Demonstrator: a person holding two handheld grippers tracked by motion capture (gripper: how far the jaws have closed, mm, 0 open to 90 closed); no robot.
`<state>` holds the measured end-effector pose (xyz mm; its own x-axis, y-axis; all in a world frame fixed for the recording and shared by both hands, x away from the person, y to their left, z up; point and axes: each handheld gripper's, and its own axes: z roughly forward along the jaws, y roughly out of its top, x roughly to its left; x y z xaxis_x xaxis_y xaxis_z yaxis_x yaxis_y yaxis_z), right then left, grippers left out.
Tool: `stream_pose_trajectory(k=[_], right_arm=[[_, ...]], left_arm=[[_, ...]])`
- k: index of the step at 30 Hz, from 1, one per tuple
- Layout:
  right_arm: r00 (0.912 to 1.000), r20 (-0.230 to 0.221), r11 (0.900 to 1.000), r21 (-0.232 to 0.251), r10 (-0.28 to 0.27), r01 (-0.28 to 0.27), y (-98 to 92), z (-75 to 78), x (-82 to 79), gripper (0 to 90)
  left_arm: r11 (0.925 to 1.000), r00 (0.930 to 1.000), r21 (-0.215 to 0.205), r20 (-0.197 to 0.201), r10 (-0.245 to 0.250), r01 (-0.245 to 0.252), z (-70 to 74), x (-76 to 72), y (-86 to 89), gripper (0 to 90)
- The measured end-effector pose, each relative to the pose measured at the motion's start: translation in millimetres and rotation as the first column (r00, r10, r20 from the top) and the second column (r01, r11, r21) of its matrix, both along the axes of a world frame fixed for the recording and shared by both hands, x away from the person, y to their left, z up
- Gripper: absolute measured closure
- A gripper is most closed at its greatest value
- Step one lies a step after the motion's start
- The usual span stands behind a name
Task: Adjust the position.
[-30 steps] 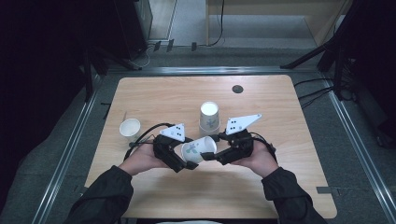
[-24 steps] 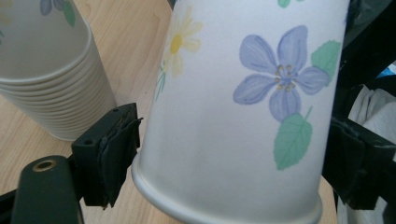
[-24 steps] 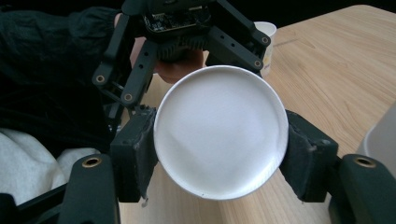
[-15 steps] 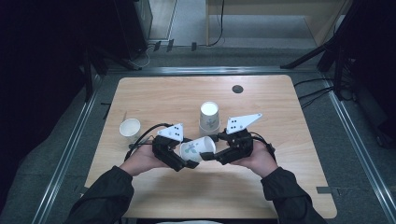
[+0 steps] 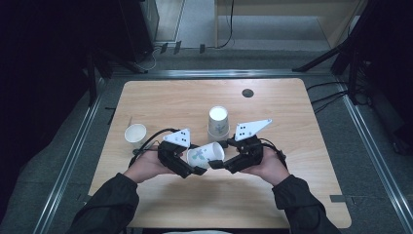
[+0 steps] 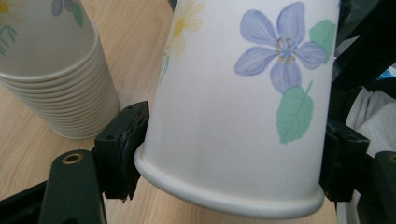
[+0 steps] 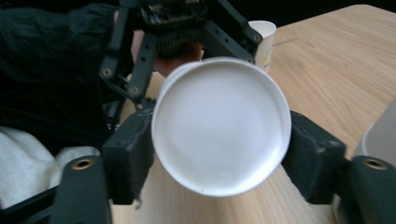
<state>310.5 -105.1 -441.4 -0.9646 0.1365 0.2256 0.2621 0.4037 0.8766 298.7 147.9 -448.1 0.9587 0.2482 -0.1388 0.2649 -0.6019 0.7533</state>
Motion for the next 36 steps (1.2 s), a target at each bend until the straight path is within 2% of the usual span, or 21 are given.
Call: stream_pose_trajectory(k=[4, 6, 8, 11, 12, 17, 19, 23, 24, 25, 29, 31, 36], right_arm=[[0.9995, 0.03, 0.999, -0.051, -0.012, 0.014, 0.5, -3.5, -0.3, 25.9], [0.9997, 0.02, 0.998, -0.058, -0.015, 0.016, -0.5, -4.9, 0.8, 25.8], [0.9994, 0.029, 0.997, -0.069, -0.019, 0.021, -1.3, -6.0, 1.7, 25.6], [0.9993, 0.029, 0.996, -0.081, -0.023, 0.025, -2.1, -8.1, 2.8, 25.3], [0.9993, 0.03, 0.996, -0.087, -0.023, 0.026, -2.0, -8.5, 2.9, 24.9], [0.9988, 0.042, 0.995, -0.097, -0.023, 0.027, -0.2, -9.5, 2.0, 24.1], [0.9988, 0.044, 0.995, -0.098, -0.021, 0.025, 0.6, -9.9, 1.9, 24.0], [0.9987, 0.048, 0.995, -0.101, -0.02, 0.024, 2.0, -10.5, 1.8, 24.0], [0.9987, 0.049, 0.994, -0.103, -0.017, 0.022, 2.3, -10.7, 1.7, 24.1], [0.9985, 0.052, 0.994, -0.106, -0.016, 0.022, 3.0, -11.1, 1.5, 24.0], [0.9985, 0.055, 0.993, -0.118, -0.004, 0.011, 5.7, -12.8, 0.6, 24.0], [0.9986, 0.053, 0.992, -0.123, -0.004, 0.01, 7.4, -13.6, 0.0, 24.0], [0.9987, 0.049, 0.99, -0.142, 0.011, -0.004, 14.0, -17.9, -0.9, 24.1]], left_arm=[[0.9998, 1.0, 0.017, 0.001, 0.006, -0.006, 1.6, 1.6, 4.3, 23.7], [0.9995, 1.0, 0.03, -0.004, 0.006, -0.006, 2.4, 2.3, 6.5, 23.7], [0.9988, 1.0, 0.048, 0.002, 0.009, -0.009, 4.1, 2.7, 8.9, 23.8], [0.9986, 0.9999, 0.052, -0.007, 0.011, -0.011, 8.2, 4.4, 13.5, 23.9], [0.9981, 0.9999, 0.059, 0.004, 0.016, -0.016, 9.7, 4.5, 14.7, 24.0], [0.9905, 0.9995, 0.135, 0.017, 0.027, -0.029, 14.4, 6.3, 17.1, 23.9], [0.9876, 0.9997, 0.155, 0.01, 0.021, -0.022, 13.6, 6.3, 16.5, 23.9], [0.9744, 1.0, 0.225, 0.01, 0.002, -0.004, 7.7, 5.5, 11.2, 23.9], [0.9683, 1.0, 0.25, 0.002, -0.007, 0.006, 5.5, 5.4, 9.2, 23.9], [0.9653, 0.9999, 0.261, 0.003, -0.012, 0.01, 3.9, 5.1, 7.9, 23.9], [0.9426, 0.9994, 0.332, -0.004, -0.035, 0.034, -3.2, 3.3, 0.8, 23.8], [0.9387, 0.9989, 0.342, -0.022, -0.041, 0.046, -5.4, 3.0, -2.0, 23.8], [0.9281, 0.9981, 0.367, -0.032, -0.052, 0.06, -9.3, 1.6, -9.2, 23.8]])
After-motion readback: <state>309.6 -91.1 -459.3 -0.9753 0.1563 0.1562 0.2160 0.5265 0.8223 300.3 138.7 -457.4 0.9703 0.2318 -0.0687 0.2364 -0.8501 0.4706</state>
